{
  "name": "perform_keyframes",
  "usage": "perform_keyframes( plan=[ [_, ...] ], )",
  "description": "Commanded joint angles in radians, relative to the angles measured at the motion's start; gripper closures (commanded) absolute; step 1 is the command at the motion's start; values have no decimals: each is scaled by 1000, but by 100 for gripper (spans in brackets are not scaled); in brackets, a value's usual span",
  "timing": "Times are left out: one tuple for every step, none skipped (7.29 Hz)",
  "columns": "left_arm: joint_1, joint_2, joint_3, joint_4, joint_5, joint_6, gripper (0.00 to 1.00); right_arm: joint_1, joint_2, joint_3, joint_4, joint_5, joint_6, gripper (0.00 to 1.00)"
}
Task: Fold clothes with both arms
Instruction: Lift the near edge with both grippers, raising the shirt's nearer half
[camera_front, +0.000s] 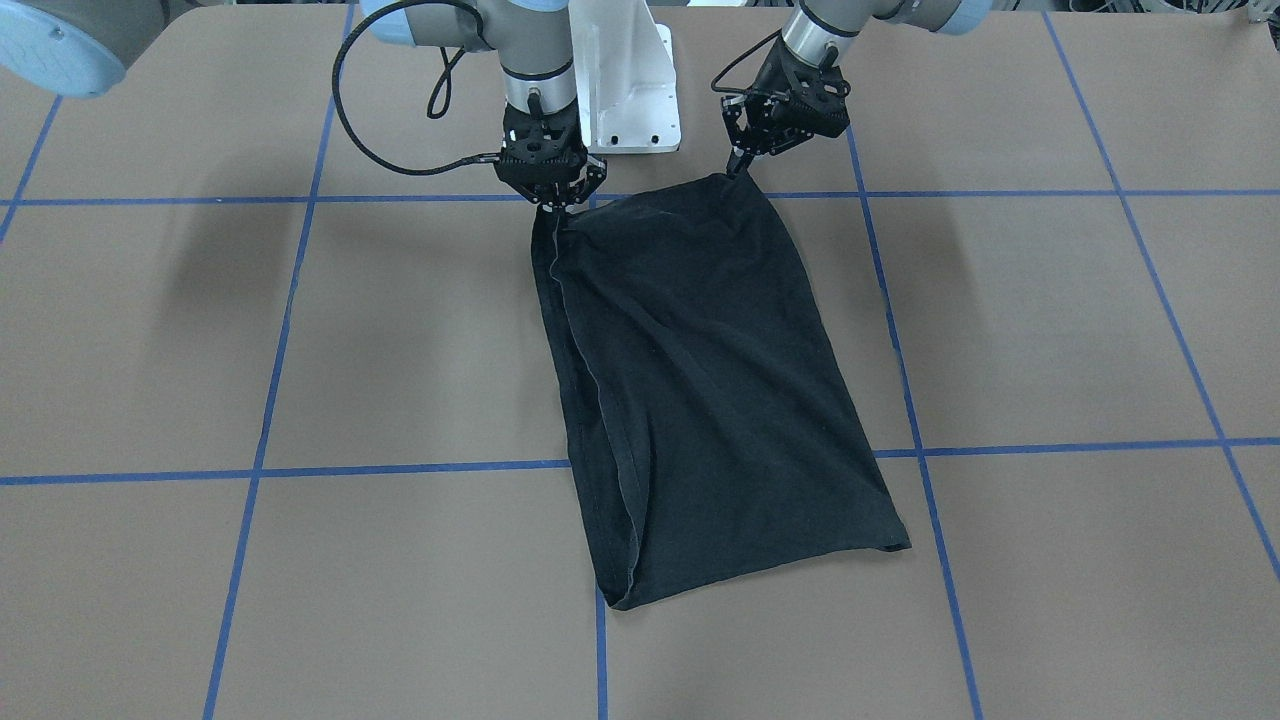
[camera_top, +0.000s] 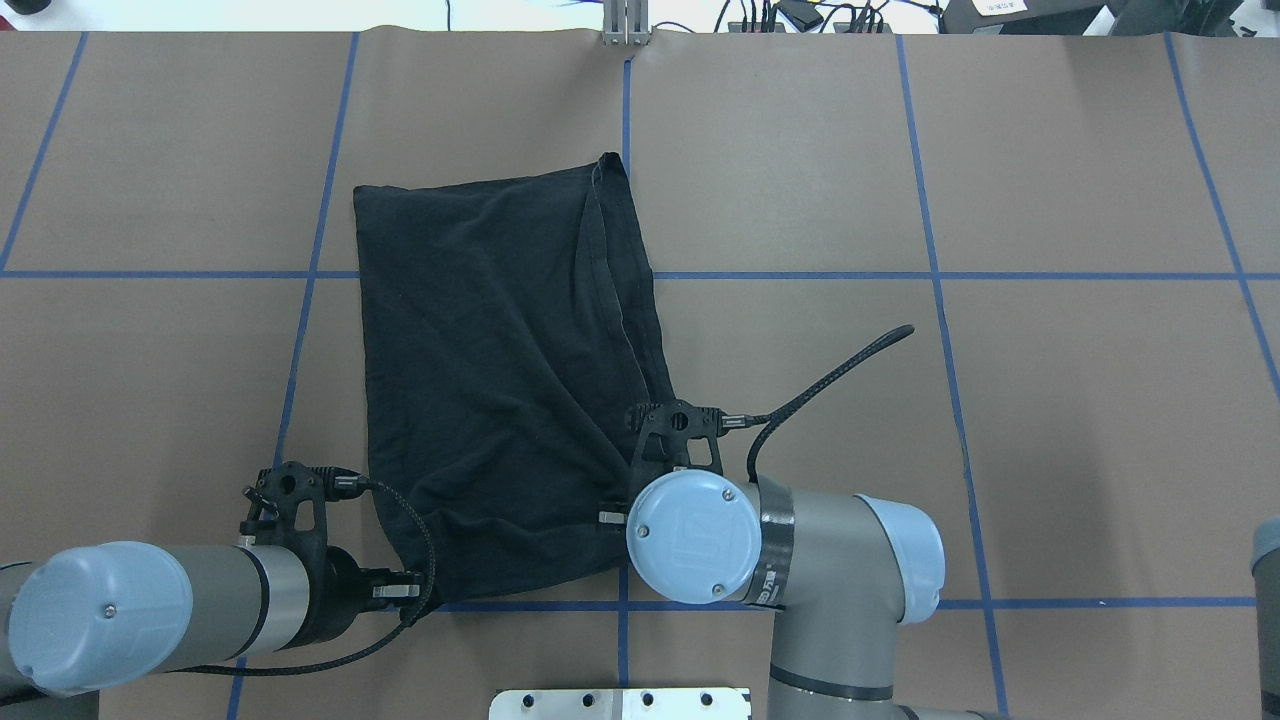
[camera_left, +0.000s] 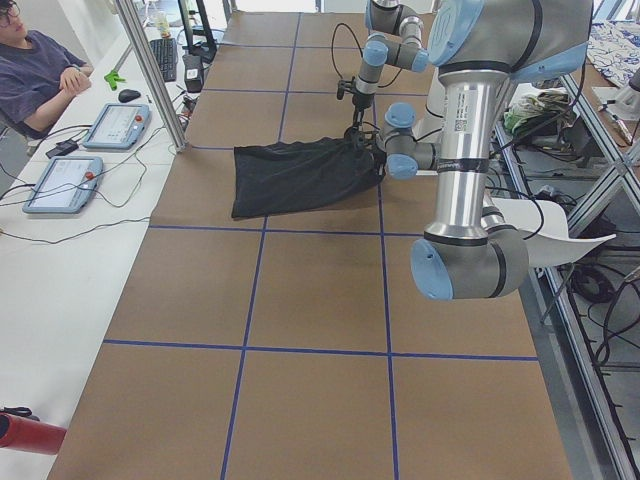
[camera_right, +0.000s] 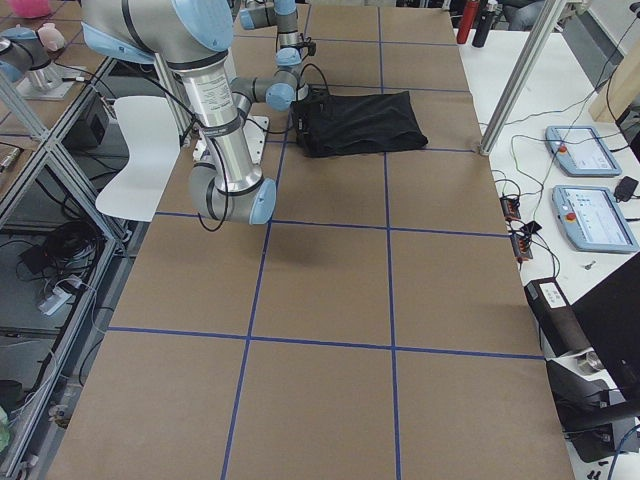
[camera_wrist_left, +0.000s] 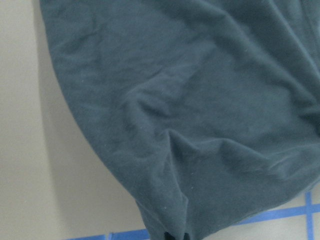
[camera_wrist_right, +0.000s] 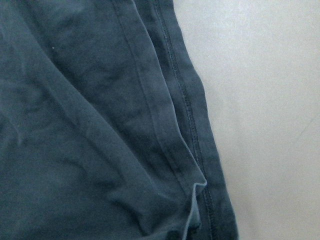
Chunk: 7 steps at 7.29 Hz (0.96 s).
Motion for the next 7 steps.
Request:
perform_keyframes(
  plan=[
    [-15, 0, -100, 3, -53, -8, 100, -1, -20, 125, -84, 19, 11, 100],
    [-18, 6, -155, 6, -85, -9, 100, -24, -23, 212, -162, 16, 14, 100],
    [-25, 2, -180, 11, -107, -9, 100, -43, -21, 262, -210, 11, 37, 100],
    [-62, -12, -189, 37, -146, -9, 100, -44, -12, 279, -227, 11, 40, 100],
    [-112, -20, -185, 49, -176, -8, 100, -35, -6, 271, -227, 11, 40, 100],
    [-160, -23, -179, 61, -176, -2, 100, -3, 6, 253, -222, 7, 34, 100],
    [-230, -58, -148, 106, -176, 17, 100, 38, 55, 195, -218, 5, 28, 100]
  ],
)
